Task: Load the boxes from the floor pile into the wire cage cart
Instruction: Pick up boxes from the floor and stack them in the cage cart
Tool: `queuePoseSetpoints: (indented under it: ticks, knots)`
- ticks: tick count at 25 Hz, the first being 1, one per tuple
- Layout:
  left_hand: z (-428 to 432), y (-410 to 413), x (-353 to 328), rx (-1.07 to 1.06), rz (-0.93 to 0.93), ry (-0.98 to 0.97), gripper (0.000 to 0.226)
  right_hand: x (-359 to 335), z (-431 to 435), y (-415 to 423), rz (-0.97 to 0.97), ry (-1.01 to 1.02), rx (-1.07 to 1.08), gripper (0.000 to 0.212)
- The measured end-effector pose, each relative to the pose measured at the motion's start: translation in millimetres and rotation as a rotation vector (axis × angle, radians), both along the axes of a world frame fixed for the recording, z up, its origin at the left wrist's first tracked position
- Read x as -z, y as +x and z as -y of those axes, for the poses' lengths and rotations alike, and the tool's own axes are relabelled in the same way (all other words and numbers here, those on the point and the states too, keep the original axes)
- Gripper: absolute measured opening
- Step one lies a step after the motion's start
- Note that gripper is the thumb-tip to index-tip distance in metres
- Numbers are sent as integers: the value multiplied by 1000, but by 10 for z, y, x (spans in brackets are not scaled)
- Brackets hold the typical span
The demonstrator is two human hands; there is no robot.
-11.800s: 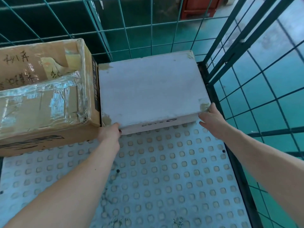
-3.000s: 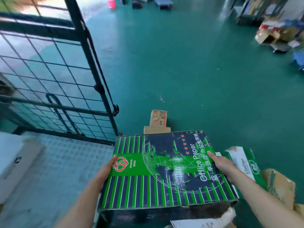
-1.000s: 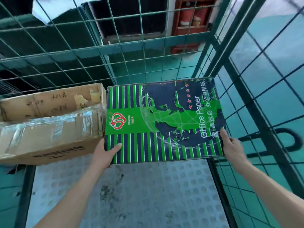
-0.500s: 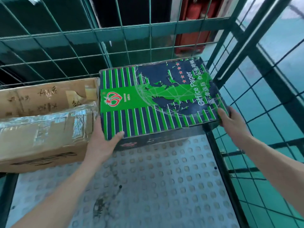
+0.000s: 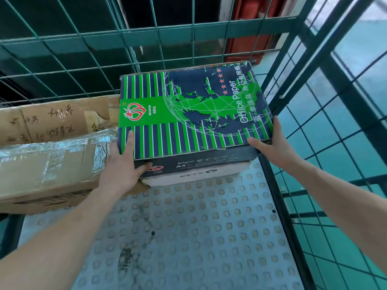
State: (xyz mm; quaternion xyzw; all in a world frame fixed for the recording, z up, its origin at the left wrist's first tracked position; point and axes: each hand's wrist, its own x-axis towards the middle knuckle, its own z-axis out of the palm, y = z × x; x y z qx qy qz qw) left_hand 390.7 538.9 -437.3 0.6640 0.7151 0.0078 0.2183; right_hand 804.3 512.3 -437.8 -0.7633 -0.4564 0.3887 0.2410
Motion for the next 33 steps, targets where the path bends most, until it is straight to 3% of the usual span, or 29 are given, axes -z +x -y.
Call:
queuePoseSetpoints:
  ticks: [6,9,11,13,16,21,26,29,33]
  knots:
    - [-81,106,-302,-61,-101,-258,123,-342,-63,-103,207,-190,-44,116]
    - [272,491,-701,-101,66,-92,108,-635,296,-408,100,-52,32,106]
    - [767,792,-1007,-82,329,1,88,-921,853,-663,-68,55,105,98]
    - [1256,998,-1262,-17,490,-29,72,-1174,1537,-837,-180,48,209,92]
    - [1824,1111,-1557,130,568,-159,56,-1605,2530,-977,-372,-32,486,83]
    - [2713,1531,-2332,399,747,-365,32,-2380,4073,-1127,-643,102,920,39]
    - [3800,2037,-2765,601,809,-491,15,-2749,5479,-1171,-671,236,1203,36]
    - [4524,2299,-3011,712,821,-577,16,-2990,6360,-1204,-663,329,1330,24]
    - [5787,2681,-3372,814,851,-672,18,-3406,7688,-1299,-605,476,1525,26]
